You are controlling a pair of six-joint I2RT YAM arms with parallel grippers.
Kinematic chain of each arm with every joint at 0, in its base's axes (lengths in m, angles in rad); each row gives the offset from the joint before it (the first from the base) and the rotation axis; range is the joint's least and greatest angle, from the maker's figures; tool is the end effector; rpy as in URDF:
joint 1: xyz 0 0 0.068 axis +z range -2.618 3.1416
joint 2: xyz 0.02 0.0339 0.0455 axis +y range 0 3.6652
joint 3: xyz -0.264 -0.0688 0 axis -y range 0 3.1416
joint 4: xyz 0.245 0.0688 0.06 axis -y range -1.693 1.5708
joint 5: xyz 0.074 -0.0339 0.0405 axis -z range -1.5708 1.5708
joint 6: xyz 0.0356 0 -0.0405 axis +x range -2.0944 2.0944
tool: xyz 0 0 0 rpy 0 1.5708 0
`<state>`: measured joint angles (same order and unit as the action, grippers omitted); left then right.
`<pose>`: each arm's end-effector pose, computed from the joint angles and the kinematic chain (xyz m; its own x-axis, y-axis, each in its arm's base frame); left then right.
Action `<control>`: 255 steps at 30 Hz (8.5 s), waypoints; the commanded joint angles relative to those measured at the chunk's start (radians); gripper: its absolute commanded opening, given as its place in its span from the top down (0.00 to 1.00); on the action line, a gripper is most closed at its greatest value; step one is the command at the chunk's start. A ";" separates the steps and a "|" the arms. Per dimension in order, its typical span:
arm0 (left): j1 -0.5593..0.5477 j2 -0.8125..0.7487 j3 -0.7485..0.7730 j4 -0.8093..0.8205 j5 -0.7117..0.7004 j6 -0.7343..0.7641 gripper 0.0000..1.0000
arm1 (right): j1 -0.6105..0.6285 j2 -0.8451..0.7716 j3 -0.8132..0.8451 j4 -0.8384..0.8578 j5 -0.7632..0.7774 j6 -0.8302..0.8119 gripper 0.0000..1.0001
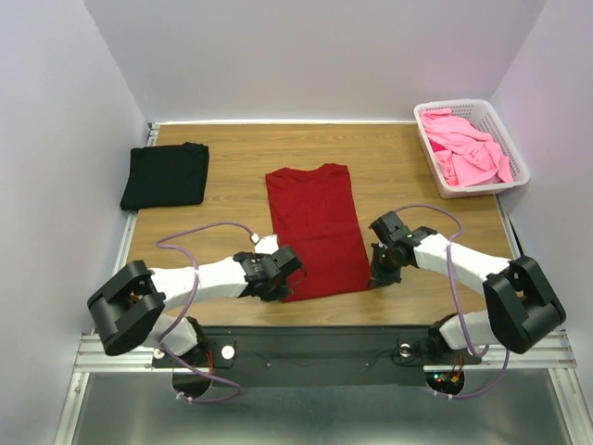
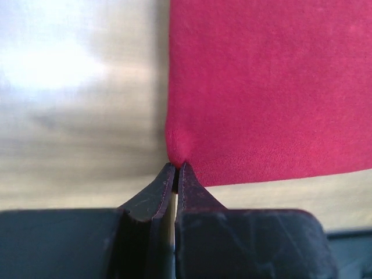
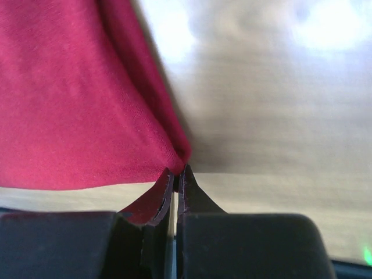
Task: Fold and stack the t-shirts
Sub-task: Fold the tshirt
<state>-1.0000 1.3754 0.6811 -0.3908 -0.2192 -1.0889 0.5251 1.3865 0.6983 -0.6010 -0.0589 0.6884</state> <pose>0.1395 -0.2030 0.1657 -0.9007 -0.1981 -0.3868 -0.0682 0.9434 -0.3245 0.1974 0.1168 0.1585 -0.9688 0.1717 -0.1787 0.1307 0.9667 0.2202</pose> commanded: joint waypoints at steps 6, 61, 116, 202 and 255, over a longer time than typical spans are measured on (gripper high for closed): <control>-0.037 -0.187 0.019 -0.255 0.012 -0.048 1.00 | 0.007 -0.127 0.077 -0.269 0.108 -0.023 0.99; 0.563 0.240 0.627 0.211 -0.128 0.647 1.00 | -0.135 0.635 1.242 -0.243 0.274 -0.339 0.99; 0.613 0.467 0.663 0.521 -0.011 0.847 1.00 | -0.200 0.600 1.024 -0.028 0.429 -0.181 0.99; 0.437 0.283 0.448 0.418 0.236 0.553 0.32 | -0.384 0.569 0.938 0.259 -0.293 -0.234 0.63; 0.478 0.513 0.583 0.284 0.161 0.504 0.18 | -0.382 0.121 0.405 0.204 -0.216 -0.306 0.14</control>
<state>-0.5247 1.8732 1.1824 -0.0731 -0.0189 -0.5865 0.1387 1.5658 1.1305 -0.3702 -0.2951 0.4103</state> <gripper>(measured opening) 0.826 0.858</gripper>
